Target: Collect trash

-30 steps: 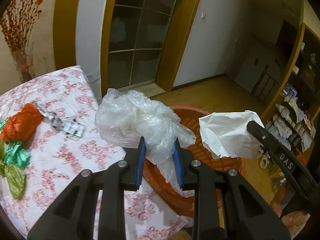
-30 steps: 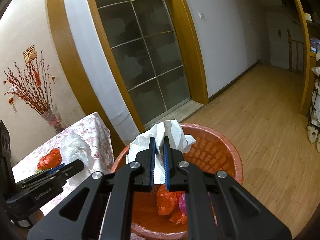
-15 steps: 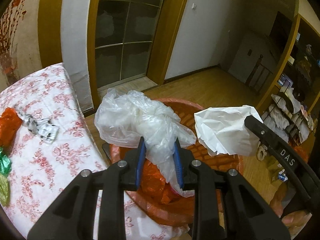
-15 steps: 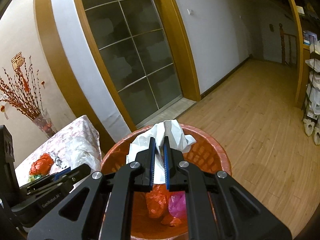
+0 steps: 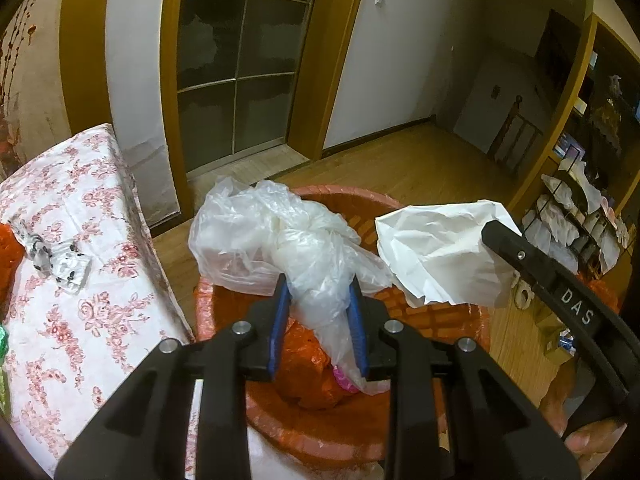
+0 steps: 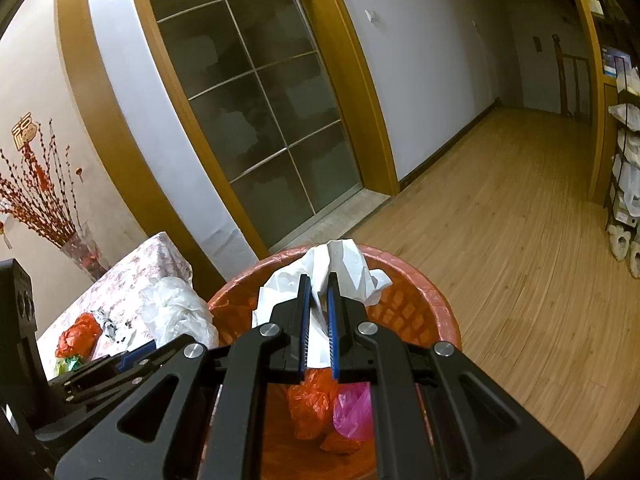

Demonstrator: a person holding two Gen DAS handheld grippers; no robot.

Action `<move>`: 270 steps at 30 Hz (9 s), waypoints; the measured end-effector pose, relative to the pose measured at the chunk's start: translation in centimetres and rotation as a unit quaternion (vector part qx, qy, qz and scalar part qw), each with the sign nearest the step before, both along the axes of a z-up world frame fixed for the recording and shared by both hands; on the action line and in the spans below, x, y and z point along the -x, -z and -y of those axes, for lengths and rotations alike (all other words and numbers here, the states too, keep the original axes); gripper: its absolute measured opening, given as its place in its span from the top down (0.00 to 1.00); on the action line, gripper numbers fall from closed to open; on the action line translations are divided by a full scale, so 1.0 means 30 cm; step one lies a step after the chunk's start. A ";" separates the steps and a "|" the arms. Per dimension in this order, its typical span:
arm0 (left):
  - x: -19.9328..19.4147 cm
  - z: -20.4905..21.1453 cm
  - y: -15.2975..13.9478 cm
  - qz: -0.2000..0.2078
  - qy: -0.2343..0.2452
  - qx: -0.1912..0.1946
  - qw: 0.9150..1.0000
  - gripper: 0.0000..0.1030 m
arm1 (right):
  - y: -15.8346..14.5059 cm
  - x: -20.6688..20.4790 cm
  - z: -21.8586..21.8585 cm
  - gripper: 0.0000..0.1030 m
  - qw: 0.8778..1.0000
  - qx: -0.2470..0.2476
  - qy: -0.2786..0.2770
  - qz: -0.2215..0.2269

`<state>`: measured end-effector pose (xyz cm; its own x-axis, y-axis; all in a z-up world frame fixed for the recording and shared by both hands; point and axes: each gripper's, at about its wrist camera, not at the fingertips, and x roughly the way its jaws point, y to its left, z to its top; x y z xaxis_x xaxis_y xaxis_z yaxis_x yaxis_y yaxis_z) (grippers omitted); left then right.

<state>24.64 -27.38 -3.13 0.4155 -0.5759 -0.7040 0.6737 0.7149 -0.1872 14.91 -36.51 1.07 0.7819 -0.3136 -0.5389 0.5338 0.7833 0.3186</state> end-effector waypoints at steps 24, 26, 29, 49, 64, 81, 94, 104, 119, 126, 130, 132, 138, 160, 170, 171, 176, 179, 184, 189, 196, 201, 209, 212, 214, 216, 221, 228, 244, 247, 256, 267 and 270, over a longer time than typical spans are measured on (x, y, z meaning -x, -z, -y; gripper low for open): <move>-0.040 -0.224 0.027 0.026 -0.076 -0.038 0.996 0.42 | 0.013 -0.006 -0.048 0.55 1.000 -0.013 -0.016 -0.008; -0.040 -0.266 0.020 0.033 -0.088 -0.042 0.995 0.41 | 0.009 -0.007 -0.061 0.54 1.000 -0.011 -0.023 -0.009; -0.048 -0.352 0.006 0.038 -0.115 -0.043 0.992 0.39 | 0.004 -0.022 -0.091 0.52 0.999 -0.012 -0.034 -0.010; -0.192 -1.238 -0.063 0.063 -0.395 -0.103 0.911 0.29 | -0.014 -0.145 -0.358 0.48 0.989 0.010 -0.144 -0.037; -0.280 -1.411 0.098 -0.036 -0.416 -0.058 0.907 0.49 | -0.009 -0.186 -0.476 0.48 0.981 0.030 -0.185 -0.061; -0.161 -1.510 -0.012 0.032 -0.442 -0.044 0.895 0.82 | 0.006 -0.285 -0.679 0.48 0.960 0.028 -0.270 -0.071; -0.124 -1.670 -0.058 0.049 -0.486 -0.044 0.872 0.82 | 0.050 -0.523 -1.176 0.56 0.887 0.053 -0.452 -0.079; -0.122 -1.752 -0.053 0.045 -0.509 -0.049 0.858 0.82 | 0.141 -0.672 -1.317 0.57 0.868 0.085 -0.473 -0.126; -0.134 -1.639 -0.065 0.044 -0.477 -0.041 0.877 0.82 | 0.085 -0.598 -1.238 0.83 0.871 0.066 -0.474 -0.110; -0.134 -1.511 -0.094 0.048 -0.442 -0.031 0.895 0.82 | -0.022 -0.474 -1.099 0.83 0.891 0.066 -0.446 -0.061; -0.136 -1.423 -0.108 0.051 -0.416 -0.027 0.907 0.82 | -0.059 -0.428 -1.018 0.83 0.903 0.061 -0.423 -0.040; -0.134 -1.378 -0.115 0.053 -0.404 -0.025 0.913 0.82 | -0.079 -0.400 -0.965 0.83 0.913 0.062 -0.403 -0.029; -0.130 -1.222 -0.132 0.058 -0.355 -0.015 0.933 0.82 | -0.109 -0.350 -0.840 0.85 0.932 0.069 -0.355 -0.006; -0.073 -0.619 -0.173 0.050 -0.172 0.028 0.983 0.82 | -0.147 -0.125 -0.396 0.85 0.983 0.105 -0.153 0.017; -0.042 -0.382 -0.159 0.033 -0.106 0.035 0.993 0.82 | -0.119 -0.065 -0.270 0.85 0.990 0.089 -0.114 0.011; -0.041 -0.371 -0.156 0.031 -0.102 0.035 0.994 0.82 | -0.116 -0.058 -0.255 0.85 0.990 0.087 -0.110 0.010; -0.030 -0.291 -0.137 0.026 -0.085 0.029 0.996 0.82 | -0.102 -0.040 -0.198 0.85 0.993 0.077 -0.094 0.009; -0.033 -0.253 -0.123 0.021 -0.077 0.027 0.996 0.82 | -0.090 -0.034 -0.172 0.85 0.994 0.069 -0.086 0.009; -0.032 -0.189 -0.104 0.015 -0.062 0.024 0.998 0.82 | -0.071 -0.031 -0.132 0.85 0.995 0.059 -0.076 0.007; -0.035 -0.131 -0.086 0.009 -0.050 0.019 0.999 0.82 | -0.050 -0.036 -0.105 0.85 0.996 0.050 -0.071 0.004; -0.044 -0.082 -0.042 -0.002 -0.038 0.009 0.999 0.81 | -0.019 -0.031 -0.066 0.85 0.997 0.037 -0.067 -0.002; -0.058 -0.061 -0.002 -0.013 -0.038 0.000 0.999 0.73 | -0.001 -0.029 -0.038 0.74 0.998 0.018 -0.066 -0.002; -0.087 -0.110 0.046 -0.018 -0.055 -0.017 0.998 0.62 | 0.015 -0.021 -0.029 0.57 0.998 0.006 -0.060 -0.003; -0.096 -0.149 0.053 -0.013 -0.068 -0.026 0.997 0.56 | 0.016 -0.023 -0.034 0.54 0.998 0.003 -0.060 -0.004; -0.099 -0.179 0.052 -0.008 -0.079 -0.032 0.996 0.52 | 0.020 -0.025 -0.040 0.53 0.998 0.000 -0.061 -0.006; -0.106 -0.221 0.054 -0.003 -0.092 -0.038 0.995 0.50 | 0.024 -0.027 -0.047 0.52 0.998 -0.001 -0.063 -0.009; -0.131 -0.324 0.057 -0.002 -0.125 -0.048 0.991 0.48 | 0.025 -0.037 -0.075 0.52 0.997 -0.001 -0.075 -0.016; -0.155 -0.494 0.055 0.006 -0.166 -0.058 0.984 0.47 | 0.014 -0.075 -0.157 0.52 0.994 0.006 -0.108 -0.024; -0.501 -1.103 -0.068 0.067 -0.370 -0.074 0.924 0.47 | 0.038 -0.240 -0.450 0.52 0.974 0.026 -0.218 -0.054; -0.617 -1.159 -0.084 0.071 -0.389 -0.080 0.915 0.47 | 0.050 -0.264 -0.476 0.52 0.971 0.027 -0.227 -0.061; -0.882 -1.215 0.074 0.017 -0.397 -0.112 0.911 0.46 | 0.081 -0.340 -0.535 0.52 0.964 0.025 -0.254 -0.078; -0.896 -1.223 0.112 -0.012 -0.364 -0.084 0.927 0.70 | 0.078 -0.506 -0.632 0.52 0.953 0.015 -0.295 -0.071; -0.880 -1.226 0.106 -0.003 -0.365 -0.093 0.926 0.74 | 0.080 -0.604 -0.668 0.52 0.949 0.018 -0.304 -0.078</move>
